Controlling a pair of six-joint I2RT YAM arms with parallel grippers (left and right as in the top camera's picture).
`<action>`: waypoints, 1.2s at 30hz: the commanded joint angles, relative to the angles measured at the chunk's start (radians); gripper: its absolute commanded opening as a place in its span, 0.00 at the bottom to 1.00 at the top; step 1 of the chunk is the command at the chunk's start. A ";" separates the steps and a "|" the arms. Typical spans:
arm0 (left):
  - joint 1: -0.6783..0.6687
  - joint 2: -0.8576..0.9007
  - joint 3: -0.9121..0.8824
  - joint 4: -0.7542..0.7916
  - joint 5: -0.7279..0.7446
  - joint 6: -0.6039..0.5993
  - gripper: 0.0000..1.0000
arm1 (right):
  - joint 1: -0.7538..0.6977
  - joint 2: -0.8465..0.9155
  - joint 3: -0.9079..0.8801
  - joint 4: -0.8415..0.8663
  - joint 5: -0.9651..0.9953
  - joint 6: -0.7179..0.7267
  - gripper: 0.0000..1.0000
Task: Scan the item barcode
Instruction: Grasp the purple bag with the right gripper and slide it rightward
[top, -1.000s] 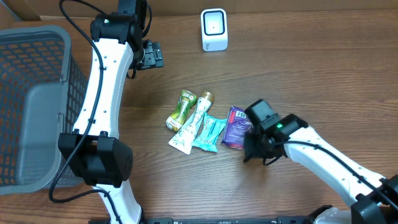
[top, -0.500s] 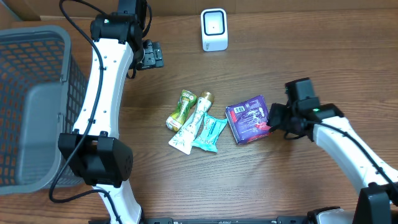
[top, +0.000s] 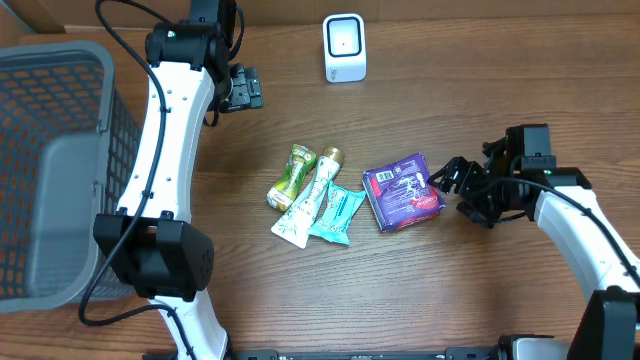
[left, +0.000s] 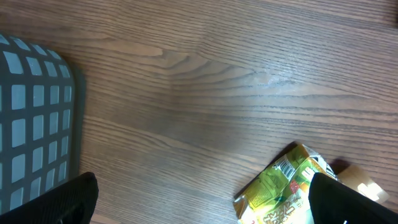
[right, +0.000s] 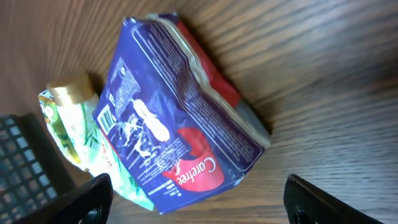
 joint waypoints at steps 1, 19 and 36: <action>-0.001 -0.019 0.016 0.001 -0.010 0.007 0.99 | 0.001 0.020 -0.028 0.008 -0.044 0.023 0.85; -0.001 -0.019 0.016 0.001 -0.010 0.007 1.00 | 0.315 0.022 -0.032 0.109 -0.082 -0.142 0.61; -0.001 -0.019 0.016 0.001 -0.010 0.007 1.00 | 0.451 0.094 -0.011 0.306 -0.023 -0.007 0.07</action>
